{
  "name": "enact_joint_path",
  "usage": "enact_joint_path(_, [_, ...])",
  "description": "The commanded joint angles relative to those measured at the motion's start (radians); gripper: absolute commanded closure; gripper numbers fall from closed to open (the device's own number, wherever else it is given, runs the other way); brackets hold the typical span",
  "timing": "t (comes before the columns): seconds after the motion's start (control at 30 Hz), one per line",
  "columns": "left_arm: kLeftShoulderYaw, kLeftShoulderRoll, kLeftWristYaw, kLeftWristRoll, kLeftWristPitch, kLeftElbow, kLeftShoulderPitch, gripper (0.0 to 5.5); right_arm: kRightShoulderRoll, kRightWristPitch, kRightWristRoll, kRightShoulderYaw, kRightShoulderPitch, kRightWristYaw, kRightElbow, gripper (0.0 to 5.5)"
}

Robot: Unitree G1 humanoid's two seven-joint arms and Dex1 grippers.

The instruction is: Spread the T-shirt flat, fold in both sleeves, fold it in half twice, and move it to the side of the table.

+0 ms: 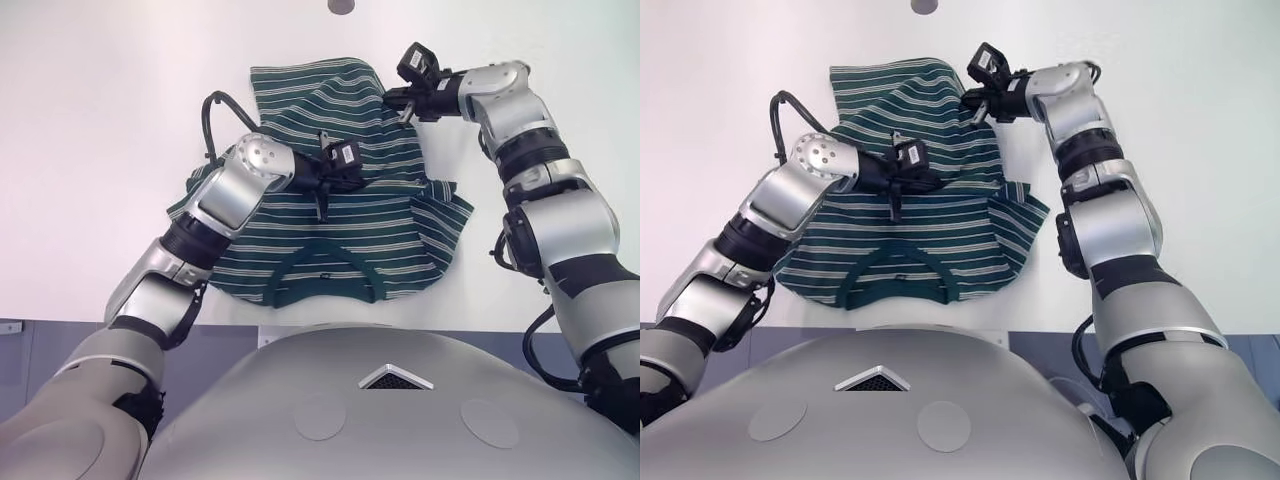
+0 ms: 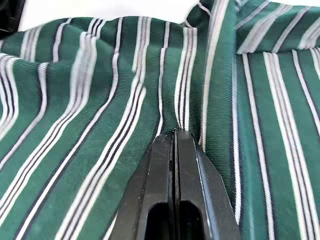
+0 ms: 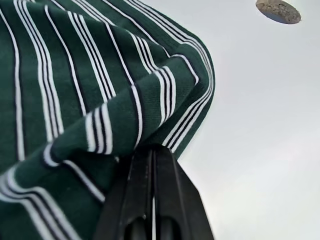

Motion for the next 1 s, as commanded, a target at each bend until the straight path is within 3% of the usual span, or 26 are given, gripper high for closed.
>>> enact_joint_path(0.03, [-0.035, 0.074, -0.031, 0.037, 0.042, 0.008, 0.061, 5.49, -0.093, -0.115, -0.193, 0.107, -0.031, -0.181, 0.167, 5.47])
enact_joint_path(0.13, [-0.037, 0.066, -0.019, 0.044, 0.037, 0.006, 0.065, 5.49, -0.127, -0.186, -0.261, 0.113, -0.109, -0.412, 0.241, 5.47])
enact_joint_path(0.23, [-0.01, 0.045, 0.019, 0.044, 0.028, 0.017, 0.063, 5.49, -0.11, -0.258, -0.234, 0.046, -0.137, -0.494, 0.258, 5.47])
enact_joint_path(0.33, [0.06, -0.012, 0.083, 0.026, -0.018, 0.053, 0.027, 5.49, -0.087, -0.299, -0.093, -0.109, -0.149, -0.452, 0.229, 5.47])
enact_joint_path(0.4, [0.146, -0.055, 0.137, -0.008, -0.036, 0.057, 0.0, 5.49, -0.071, -0.237, 0.038, -0.205, -0.129, -0.266, 0.156, 5.47])
enact_joint_path(0.5, [0.301, -0.086, 0.193, -0.095, 0.009, 0.01, -0.029, 5.49, -0.052, 0.045, 0.195, -0.177, 0.097, -0.005, -0.309, 5.47])
enact_joint_path(0.6, [0.408, -0.006, 0.226, -0.093, 0.059, 0.018, -0.062, 5.49, -0.056, 0.419, 0.322, -0.078, 0.404, 0.032, -0.895, 5.47])
enact_joint_path(0.73, [0.314, 0.051, 0.271, 0.092, -0.089, 0.365, -0.208, 5.49, -0.029, 0.599, 0.36, -0.034, 0.537, -0.014, -1.163, 5.47])
enact_joint_path(1.0, [0.237, -0.075, 0.343, 0.251, -0.285, 1.009, -0.475, 5.49, -0.087, 0.711, 0.345, 0.013, 0.521, -0.008, -1.299, 5.47])
